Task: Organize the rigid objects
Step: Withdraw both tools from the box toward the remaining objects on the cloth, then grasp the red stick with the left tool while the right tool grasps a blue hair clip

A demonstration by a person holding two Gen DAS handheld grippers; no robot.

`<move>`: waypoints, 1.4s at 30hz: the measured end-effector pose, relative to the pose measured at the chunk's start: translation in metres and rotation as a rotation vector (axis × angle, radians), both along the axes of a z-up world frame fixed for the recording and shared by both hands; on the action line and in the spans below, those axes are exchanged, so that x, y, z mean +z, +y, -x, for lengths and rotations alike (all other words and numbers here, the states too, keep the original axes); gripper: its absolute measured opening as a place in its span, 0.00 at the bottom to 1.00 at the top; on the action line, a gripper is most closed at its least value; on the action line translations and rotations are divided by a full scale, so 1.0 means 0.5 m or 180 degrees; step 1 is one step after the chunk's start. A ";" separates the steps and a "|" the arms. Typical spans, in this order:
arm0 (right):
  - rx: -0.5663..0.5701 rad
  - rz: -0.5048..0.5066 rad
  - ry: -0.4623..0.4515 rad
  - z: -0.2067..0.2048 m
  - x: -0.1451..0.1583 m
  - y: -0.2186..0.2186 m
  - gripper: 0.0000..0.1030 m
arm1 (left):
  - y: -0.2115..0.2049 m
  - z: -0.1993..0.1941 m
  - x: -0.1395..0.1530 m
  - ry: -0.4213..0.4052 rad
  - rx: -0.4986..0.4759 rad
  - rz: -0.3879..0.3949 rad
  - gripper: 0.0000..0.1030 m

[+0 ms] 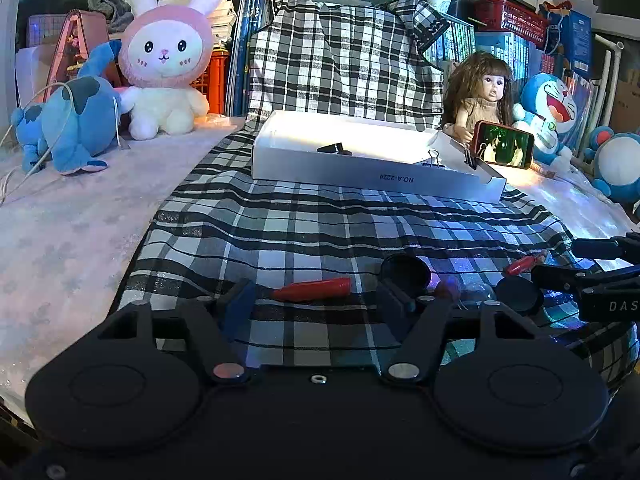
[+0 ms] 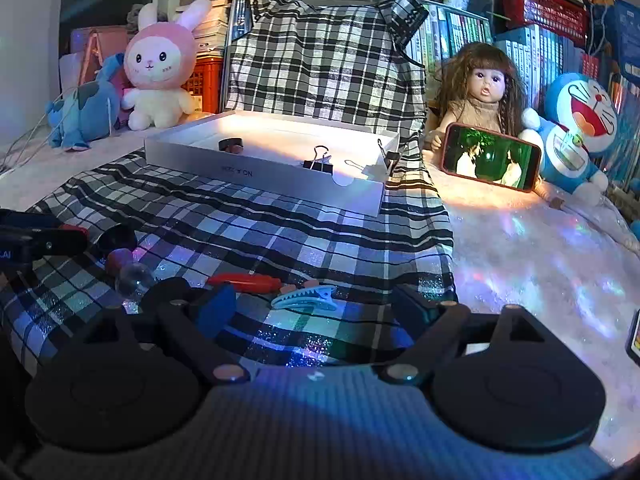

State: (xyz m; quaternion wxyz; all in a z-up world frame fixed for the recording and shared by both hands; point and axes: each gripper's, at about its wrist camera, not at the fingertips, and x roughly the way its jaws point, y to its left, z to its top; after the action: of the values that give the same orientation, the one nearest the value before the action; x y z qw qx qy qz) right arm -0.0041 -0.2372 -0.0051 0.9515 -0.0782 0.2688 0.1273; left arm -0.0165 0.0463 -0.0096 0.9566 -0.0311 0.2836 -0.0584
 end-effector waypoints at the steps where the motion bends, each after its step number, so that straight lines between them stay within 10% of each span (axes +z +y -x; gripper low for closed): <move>1: 0.0016 0.0018 -0.0002 0.000 0.000 0.001 0.86 | 0.000 -0.001 -0.001 0.0004 -0.0007 0.0013 0.58; 27: 0.0080 -0.0091 0.0055 -0.013 -0.011 0.001 0.43 | -0.020 -0.012 -0.012 -0.0110 -0.0205 -0.0107 0.41; 42: -0.0064 -0.0133 0.0001 -0.018 -0.005 -0.002 0.43 | -0.018 -0.022 0.002 -0.0059 -0.0122 -0.0045 0.41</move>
State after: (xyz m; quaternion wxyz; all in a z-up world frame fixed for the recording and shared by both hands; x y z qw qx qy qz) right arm 0.0047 -0.2384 -0.0077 0.9542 -0.0557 0.2670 0.1233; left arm -0.0055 0.0373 -0.0088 0.9581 -0.0184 0.2757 -0.0750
